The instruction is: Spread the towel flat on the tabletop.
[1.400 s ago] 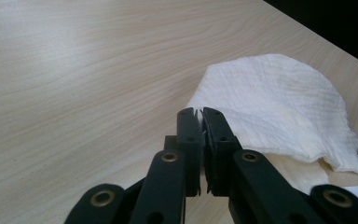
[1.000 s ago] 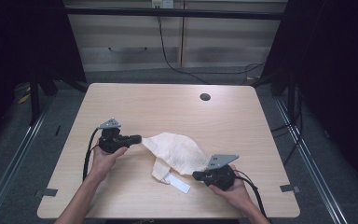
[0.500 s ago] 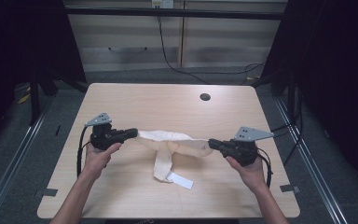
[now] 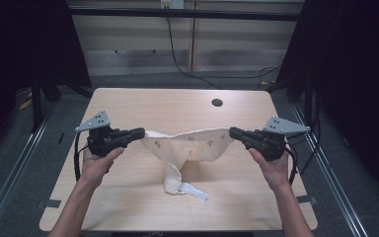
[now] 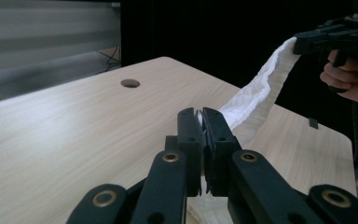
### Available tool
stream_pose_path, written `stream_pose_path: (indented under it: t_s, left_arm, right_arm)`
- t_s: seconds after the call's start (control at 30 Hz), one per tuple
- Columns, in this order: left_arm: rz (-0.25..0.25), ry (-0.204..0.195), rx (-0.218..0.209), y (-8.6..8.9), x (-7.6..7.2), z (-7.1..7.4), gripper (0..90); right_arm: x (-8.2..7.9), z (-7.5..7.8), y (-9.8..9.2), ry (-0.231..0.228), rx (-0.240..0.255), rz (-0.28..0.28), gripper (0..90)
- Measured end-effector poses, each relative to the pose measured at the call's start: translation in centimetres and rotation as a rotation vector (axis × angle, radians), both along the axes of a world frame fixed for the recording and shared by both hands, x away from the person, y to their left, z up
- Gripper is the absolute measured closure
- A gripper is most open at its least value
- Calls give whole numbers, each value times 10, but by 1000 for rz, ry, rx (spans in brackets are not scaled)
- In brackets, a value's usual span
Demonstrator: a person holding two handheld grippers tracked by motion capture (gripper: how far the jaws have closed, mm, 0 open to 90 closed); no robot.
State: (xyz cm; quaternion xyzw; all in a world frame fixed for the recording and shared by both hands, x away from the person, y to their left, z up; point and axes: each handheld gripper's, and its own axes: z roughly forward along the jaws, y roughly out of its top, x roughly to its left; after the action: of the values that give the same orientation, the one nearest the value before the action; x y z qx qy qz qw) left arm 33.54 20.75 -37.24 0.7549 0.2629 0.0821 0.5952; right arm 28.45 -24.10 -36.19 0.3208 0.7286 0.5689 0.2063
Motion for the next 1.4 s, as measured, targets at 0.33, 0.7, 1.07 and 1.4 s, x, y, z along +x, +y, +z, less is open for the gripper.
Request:
stream_pose_path:
  t_s: [0.33, 0.7, 1.07, 1.4]
  left_arm:
    - [-1, -57, -9, 4, -12, 35, 870]
    - [-25, -124, -31, 6, -36, 68, 869]
    - [-44, -115, 6, 10, -60, 67, 870]
    - [2, 17, 88, 2, -25, 23, 869]
  right_arm:
    - [-1, 38, -3, -60, 1, -16, 879]
    - [-30, 72, -2, -142, 19, 6, 879]
    - [-65, 72, -1, -150, 34, 36, 879]
    - [-23, 25, -1, 1, -45, -21, 879]
